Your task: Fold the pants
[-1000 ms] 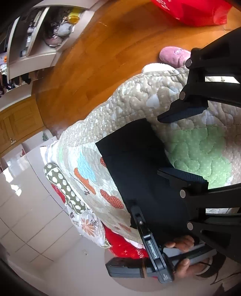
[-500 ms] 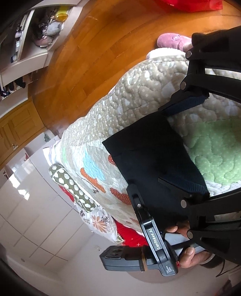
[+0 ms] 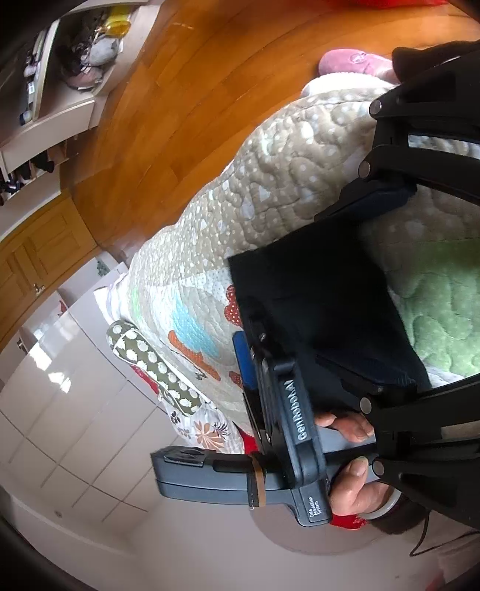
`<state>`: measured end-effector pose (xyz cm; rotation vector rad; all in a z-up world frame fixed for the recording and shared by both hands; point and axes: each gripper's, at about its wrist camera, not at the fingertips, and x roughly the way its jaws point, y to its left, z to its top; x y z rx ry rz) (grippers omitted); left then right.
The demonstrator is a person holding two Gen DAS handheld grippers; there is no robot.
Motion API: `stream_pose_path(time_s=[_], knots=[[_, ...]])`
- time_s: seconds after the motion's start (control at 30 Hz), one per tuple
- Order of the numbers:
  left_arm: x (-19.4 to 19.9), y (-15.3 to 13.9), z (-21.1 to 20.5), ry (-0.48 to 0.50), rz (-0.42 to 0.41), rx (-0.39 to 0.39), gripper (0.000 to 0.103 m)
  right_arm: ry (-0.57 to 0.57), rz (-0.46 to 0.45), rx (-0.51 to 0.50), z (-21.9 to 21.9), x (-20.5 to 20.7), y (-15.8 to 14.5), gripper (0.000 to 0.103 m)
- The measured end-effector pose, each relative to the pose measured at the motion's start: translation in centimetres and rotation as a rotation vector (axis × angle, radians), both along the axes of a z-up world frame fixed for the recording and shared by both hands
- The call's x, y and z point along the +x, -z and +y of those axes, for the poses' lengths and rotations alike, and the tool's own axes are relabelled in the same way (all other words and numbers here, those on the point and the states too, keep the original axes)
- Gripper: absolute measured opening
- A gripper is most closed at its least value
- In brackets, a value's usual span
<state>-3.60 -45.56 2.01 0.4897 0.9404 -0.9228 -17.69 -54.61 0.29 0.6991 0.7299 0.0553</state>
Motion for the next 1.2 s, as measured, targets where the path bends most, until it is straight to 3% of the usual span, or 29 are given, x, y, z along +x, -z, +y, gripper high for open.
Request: stream_pose_path(time_s=[0.13,0.2,0.43,0.57,0.67,0.9,1.2], knots=[[0.1,0.0,0.0,0.030,0.042,-0.034,0.047,0.005,-0.024,0.032,-0.2,0.3,-0.1,0.026],[0.9,-0.5,1.0,0.009,0.110,-0.091,0.040,0.001,-0.053,0.020,0.1,0.4,-0.9,0.023],[4.2,-4.0,8.8,-0.151,0.317,-0.342,0.040,-0.107,-0.146,-0.093,3.9,1.5,-5.9,0.021],[4.5,-5.9,13.9,-0.210,0.314,-0.413,0.044,-0.218,-0.168,-0.165,8.3,2.8,-7.0,0.021],[4.4,-6.4,17.0,-0.247,0.331,-0.440,0.071,-0.279,-0.157,-0.203,11.2,3.6,-6.3,0.021],[3.8,-4.4,18.7,-0.289,0.442,-0.450,0.072,-0.303,-0.120,-0.229,12.5,3.8,-4.9,0.021],[2.9,-3.8,15.0,-0.251,0.500,-0.427,0.072,-0.316,-0.116,-0.246,12.5,3.4,-4.7,0.021]])
